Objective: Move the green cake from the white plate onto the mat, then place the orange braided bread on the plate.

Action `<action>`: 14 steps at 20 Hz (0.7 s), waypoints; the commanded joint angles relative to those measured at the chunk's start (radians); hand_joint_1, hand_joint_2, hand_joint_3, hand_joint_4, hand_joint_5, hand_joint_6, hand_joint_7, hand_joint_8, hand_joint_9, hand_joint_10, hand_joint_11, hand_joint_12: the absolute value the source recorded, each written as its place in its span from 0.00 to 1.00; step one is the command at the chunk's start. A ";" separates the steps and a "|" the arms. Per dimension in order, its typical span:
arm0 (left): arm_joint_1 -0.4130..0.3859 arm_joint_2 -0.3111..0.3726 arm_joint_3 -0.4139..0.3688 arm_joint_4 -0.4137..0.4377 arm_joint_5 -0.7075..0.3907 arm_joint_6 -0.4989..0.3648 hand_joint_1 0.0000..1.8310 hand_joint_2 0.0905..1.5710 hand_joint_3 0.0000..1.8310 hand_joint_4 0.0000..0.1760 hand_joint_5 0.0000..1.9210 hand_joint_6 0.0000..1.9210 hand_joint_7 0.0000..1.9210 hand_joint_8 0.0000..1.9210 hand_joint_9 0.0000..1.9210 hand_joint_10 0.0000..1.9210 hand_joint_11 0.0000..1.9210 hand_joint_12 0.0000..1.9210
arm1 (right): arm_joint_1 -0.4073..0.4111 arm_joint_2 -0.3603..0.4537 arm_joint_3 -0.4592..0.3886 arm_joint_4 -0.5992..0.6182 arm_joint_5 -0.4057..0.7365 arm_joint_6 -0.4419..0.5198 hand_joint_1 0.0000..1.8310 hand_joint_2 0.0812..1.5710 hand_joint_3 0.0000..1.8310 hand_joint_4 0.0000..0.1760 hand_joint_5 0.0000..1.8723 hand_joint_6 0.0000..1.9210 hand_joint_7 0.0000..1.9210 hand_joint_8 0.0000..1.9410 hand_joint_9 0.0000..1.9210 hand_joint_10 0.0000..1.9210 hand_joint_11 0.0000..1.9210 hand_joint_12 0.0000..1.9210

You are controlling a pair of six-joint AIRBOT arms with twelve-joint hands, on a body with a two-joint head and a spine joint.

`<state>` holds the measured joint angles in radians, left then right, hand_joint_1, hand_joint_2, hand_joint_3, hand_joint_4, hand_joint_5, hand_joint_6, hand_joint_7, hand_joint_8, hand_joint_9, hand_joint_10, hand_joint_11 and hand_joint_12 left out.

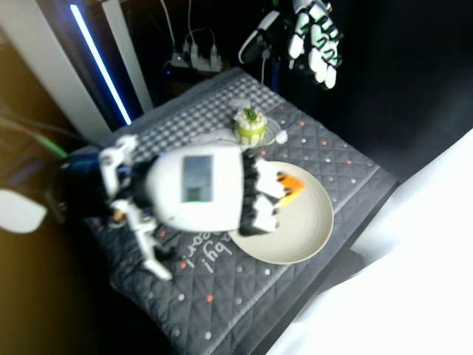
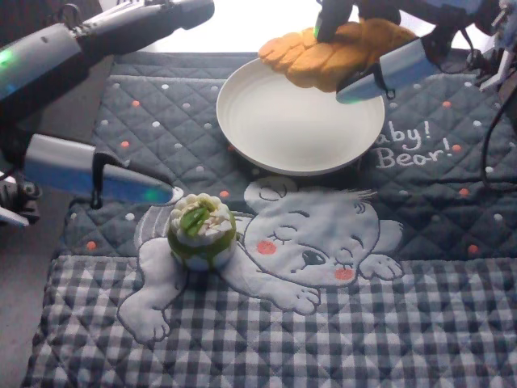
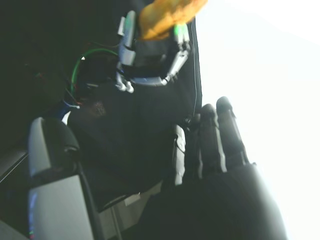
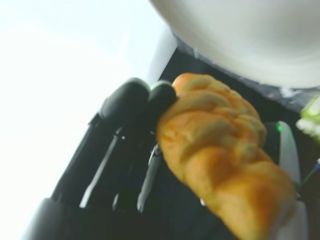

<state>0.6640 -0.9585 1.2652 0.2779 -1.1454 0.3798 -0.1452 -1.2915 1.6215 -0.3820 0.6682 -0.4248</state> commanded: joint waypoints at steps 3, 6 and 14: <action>-0.019 -0.010 0.012 -0.033 -0.117 -0.011 0.49 0.49 0.01 0.44 0.07 0.01 0.00 0.00 0.03 0.00 0.02 0.00 | 0.025 -0.016 0.036 0.043 0.062 0.001 0.59 0.79 0.00 0.00 0.38 0.72 0.46 0.93 0.59 0.98 0.63 1.00; -0.020 -0.014 0.015 -0.033 -0.132 -0.014 0.48 0.46 0.00 0.51 0.07 0.00 0.00 0.00 0.06 0.01 0.04 0.01 | 0.025 -0.052 0.067 0.061 0.060 0.001 0.66 0.76 0.00 0.00 0.41 0.64 0.43 0.71 0.56 0.79 0.57 0.92; -0.019 -0.027 0.025 -0.034 -0.160 -0.031 0.47 0.49 0.00 0.26 0.13 0.01 0.00 0.00 0.01 0.00 0.00 0.00 | 0.025 -0.083 0.072 0.082 0.081 0.001 0.62 0.75 0.00 0.00 0.44 0.63 0.49 0.85 0.61 0.94 0.65 0.99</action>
<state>0.6575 -0.9833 1.2861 0.2878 -1.1797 0.3546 -0.1371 -1.3865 1.6894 -0.3401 0.6346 -0.4248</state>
